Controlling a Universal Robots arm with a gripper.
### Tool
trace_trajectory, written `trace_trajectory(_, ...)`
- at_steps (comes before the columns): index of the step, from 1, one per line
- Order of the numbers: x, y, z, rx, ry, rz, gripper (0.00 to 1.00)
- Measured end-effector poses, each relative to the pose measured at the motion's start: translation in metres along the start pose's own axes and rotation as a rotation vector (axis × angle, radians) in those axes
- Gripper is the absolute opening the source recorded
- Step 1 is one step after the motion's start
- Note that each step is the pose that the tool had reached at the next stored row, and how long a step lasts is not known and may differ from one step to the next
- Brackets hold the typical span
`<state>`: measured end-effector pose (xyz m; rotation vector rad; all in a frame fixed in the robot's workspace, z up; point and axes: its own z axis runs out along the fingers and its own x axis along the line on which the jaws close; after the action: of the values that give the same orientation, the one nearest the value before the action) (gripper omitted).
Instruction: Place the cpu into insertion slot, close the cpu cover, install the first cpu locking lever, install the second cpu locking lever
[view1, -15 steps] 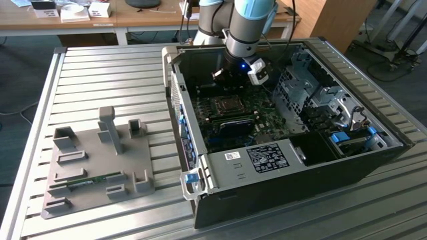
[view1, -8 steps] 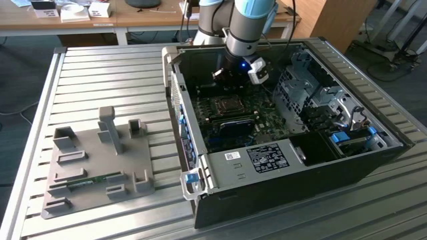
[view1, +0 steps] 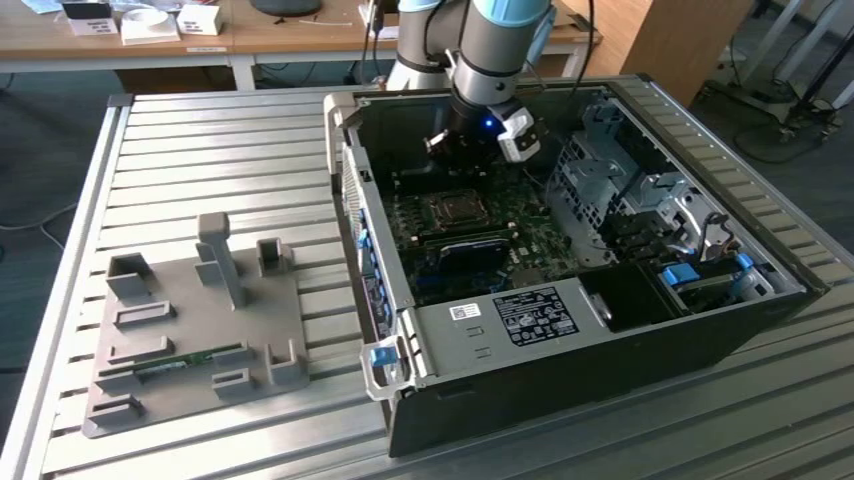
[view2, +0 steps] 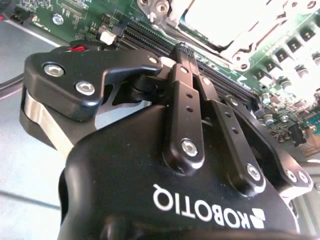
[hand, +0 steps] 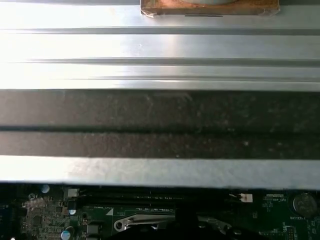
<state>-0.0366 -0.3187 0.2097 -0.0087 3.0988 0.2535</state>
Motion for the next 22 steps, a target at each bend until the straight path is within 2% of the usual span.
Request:
trace_trajectory(2,-0.0001,0.0003,-0.0011,0.0046,-0.0002,0.0,0.11)
trace_trajectory(4,-0.0001,0.0004,-0.0022,0.013,0.0001,0.0,0.11)
trace_trajectory(7,-0.0001,0.0005,-0.0031,0.0346,0.0002,-0.001,0.11)
trace_trajectory(8,-0.0001,0.0005,-0.0031,0.0372,0.0002,-0.001,0.11)
trace_trajectory(13,-0.0001,0.0005,-0.0032,0.0384,0.0003,-0.001,0.11)
trace_trajectory(17,-0.0003,0.0013,-0.0076,0.0383,0.0003,-0.001,0.11)
trace_trajectory(22,-0.0003,-0.001,-0.0084,0.0385,0.0003,-0.001,0.11)
